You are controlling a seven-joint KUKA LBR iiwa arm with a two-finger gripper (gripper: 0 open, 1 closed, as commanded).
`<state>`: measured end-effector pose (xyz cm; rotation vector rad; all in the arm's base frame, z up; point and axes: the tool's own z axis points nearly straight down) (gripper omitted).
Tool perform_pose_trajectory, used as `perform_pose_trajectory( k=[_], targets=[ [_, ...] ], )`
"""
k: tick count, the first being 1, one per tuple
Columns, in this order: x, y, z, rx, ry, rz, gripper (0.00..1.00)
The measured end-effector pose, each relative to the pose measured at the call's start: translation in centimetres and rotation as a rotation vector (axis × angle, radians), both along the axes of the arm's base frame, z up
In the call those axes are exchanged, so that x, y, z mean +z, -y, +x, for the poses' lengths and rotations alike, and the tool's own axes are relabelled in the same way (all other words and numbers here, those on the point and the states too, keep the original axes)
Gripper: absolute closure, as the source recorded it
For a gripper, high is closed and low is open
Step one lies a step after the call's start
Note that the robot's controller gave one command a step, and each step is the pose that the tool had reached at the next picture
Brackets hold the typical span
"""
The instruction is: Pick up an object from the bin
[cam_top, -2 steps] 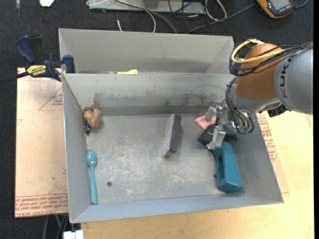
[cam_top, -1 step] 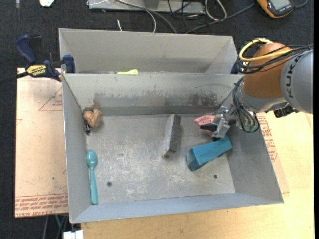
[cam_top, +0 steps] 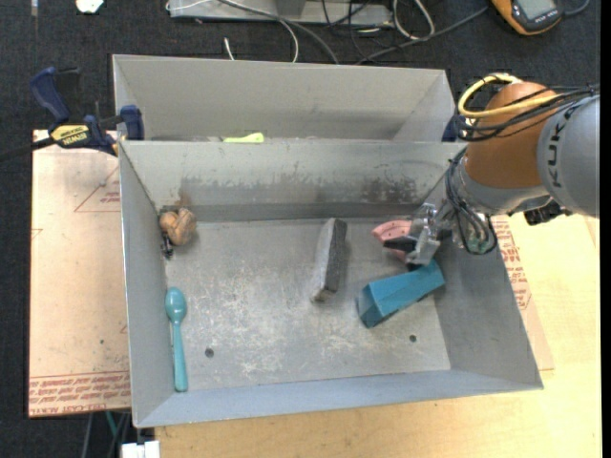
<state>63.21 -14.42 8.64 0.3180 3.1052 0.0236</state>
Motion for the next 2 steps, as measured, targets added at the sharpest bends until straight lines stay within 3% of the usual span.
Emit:
perform_pose_trajectory(
  k=[1, 2],
  targets=[
    [7.6, -0.1, 0.5, 0.008, 0.000, -0.001, 1.00],
    [12.8, -1.1, 0.6, 0.070, 0.002, -0.001, 1.00]
  ],
)
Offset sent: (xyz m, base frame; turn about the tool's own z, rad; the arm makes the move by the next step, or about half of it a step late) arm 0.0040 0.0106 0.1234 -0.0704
